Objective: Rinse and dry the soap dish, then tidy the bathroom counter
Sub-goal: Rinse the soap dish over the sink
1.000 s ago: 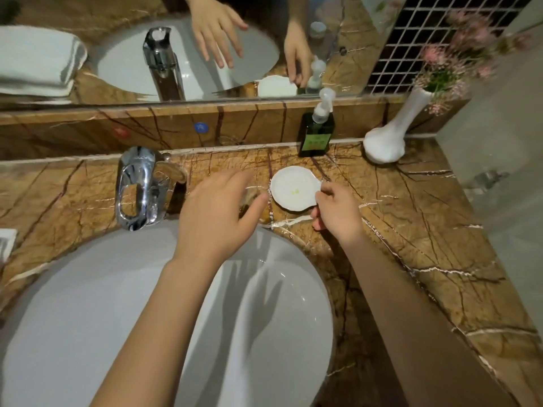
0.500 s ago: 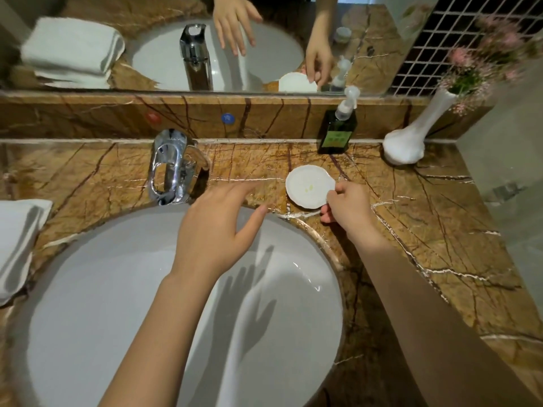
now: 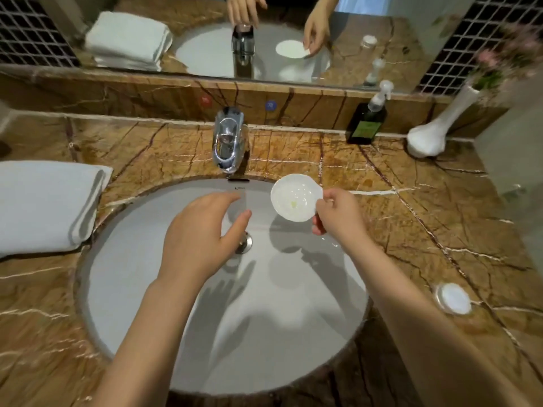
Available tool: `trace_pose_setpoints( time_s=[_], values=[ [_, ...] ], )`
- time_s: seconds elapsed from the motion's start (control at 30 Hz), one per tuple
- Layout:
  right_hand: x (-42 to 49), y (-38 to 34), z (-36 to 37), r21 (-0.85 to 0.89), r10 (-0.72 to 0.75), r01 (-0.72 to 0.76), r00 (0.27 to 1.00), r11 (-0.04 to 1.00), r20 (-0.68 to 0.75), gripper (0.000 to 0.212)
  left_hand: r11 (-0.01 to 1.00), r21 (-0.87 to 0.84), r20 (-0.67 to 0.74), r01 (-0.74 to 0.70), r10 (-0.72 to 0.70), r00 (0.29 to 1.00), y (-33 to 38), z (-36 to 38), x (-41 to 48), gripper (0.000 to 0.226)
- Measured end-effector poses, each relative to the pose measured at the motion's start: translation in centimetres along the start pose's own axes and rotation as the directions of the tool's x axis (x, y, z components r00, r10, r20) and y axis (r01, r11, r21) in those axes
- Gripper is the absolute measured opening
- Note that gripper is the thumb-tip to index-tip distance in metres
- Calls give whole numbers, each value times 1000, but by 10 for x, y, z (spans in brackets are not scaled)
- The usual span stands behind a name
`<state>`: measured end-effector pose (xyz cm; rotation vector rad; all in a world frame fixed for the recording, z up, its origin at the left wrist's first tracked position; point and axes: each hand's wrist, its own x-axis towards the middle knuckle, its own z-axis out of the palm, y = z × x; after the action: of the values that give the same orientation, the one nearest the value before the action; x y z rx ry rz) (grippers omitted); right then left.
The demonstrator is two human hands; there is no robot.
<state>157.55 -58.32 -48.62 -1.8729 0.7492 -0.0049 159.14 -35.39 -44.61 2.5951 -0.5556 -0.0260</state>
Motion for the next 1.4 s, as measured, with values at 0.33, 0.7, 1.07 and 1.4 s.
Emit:
trace_pose_setpoints(
  time_s=[0.33, 0.7, 1.07, 1.4],
  values=[
    [-61, -5, 59, -232, -177, 173, 984, 957, 4, 33, 997, -3, -21, 75, -75, 997, -52, -34, -57, 52],
    [-88, -15, 81, -742, -671, 539, 723, 399, 164, 15, 992, -3, -23, 129, -129, 991, -83, -43, -84, 52],
    [-93, -26, 88, -729, -689, 578, 695, 367, 204, 13, 988, -24, -49, 153, -154, 987, -99, -48, -88, 49],
    [-87, -24, 98, -482, -479, 427, 878, 765, 18, 20, 954, -178, -45, 242, -253, 966, -97, -35, -81, 48]
  ],
)
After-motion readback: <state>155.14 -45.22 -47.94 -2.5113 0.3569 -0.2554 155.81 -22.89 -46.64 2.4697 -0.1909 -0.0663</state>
